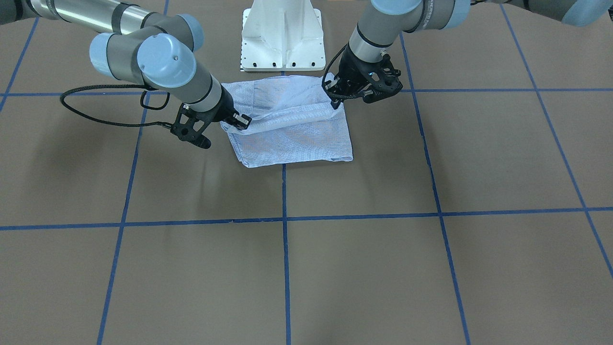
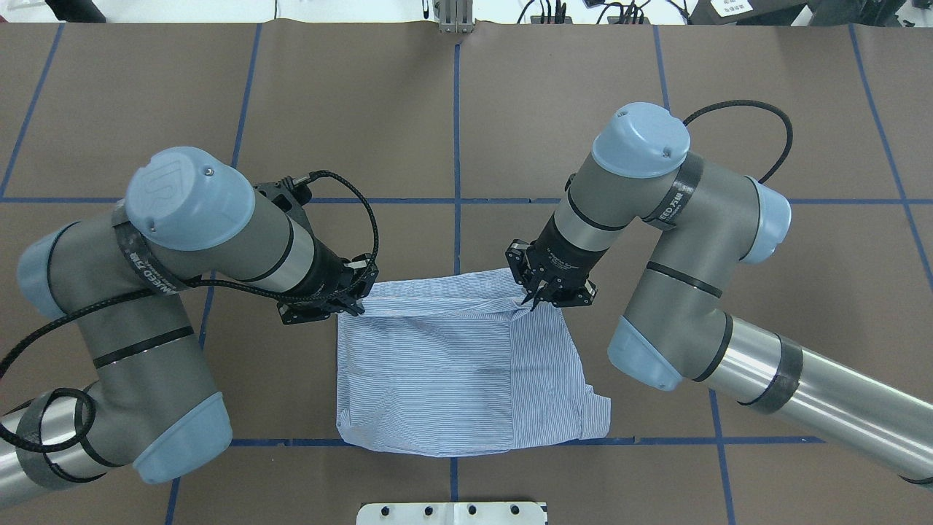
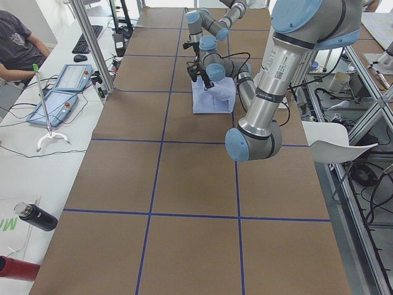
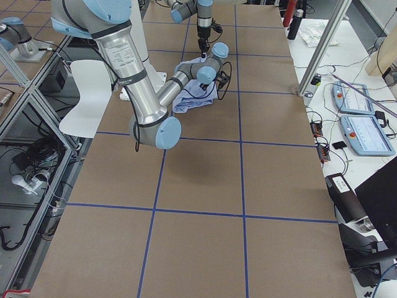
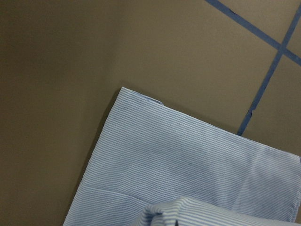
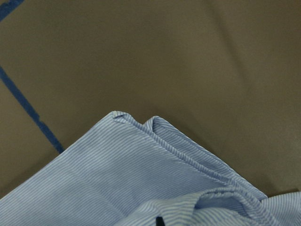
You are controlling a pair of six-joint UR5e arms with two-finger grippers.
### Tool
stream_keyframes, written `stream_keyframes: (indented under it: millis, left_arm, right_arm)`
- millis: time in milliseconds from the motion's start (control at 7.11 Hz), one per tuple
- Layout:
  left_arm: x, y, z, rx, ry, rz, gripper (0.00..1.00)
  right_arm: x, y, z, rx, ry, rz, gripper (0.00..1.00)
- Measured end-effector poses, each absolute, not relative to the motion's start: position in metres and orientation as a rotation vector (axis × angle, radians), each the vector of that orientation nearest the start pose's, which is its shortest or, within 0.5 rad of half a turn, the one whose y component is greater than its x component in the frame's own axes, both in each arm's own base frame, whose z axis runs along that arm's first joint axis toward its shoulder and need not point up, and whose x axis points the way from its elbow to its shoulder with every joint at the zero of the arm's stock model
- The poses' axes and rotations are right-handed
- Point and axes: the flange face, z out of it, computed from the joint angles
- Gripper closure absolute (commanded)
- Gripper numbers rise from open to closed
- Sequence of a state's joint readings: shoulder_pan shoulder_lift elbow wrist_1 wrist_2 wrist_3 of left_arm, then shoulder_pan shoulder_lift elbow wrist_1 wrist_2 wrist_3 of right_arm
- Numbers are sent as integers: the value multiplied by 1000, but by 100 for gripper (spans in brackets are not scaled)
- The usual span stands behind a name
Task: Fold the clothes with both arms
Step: 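Carry the held edge over the shirt and lower it near the middle with both grippers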
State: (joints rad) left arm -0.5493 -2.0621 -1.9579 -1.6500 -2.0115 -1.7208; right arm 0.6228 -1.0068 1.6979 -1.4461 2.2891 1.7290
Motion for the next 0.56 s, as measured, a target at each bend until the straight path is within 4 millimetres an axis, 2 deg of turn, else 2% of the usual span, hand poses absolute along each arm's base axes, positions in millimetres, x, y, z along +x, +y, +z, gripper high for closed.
stream_keyframes:
  millis: [563]
  left_arm:
    - [469, -398, 232, -192, 991, -442, 100]
  right_arm:
    - [-498, -449, 243, -470, -924, 419, 100]
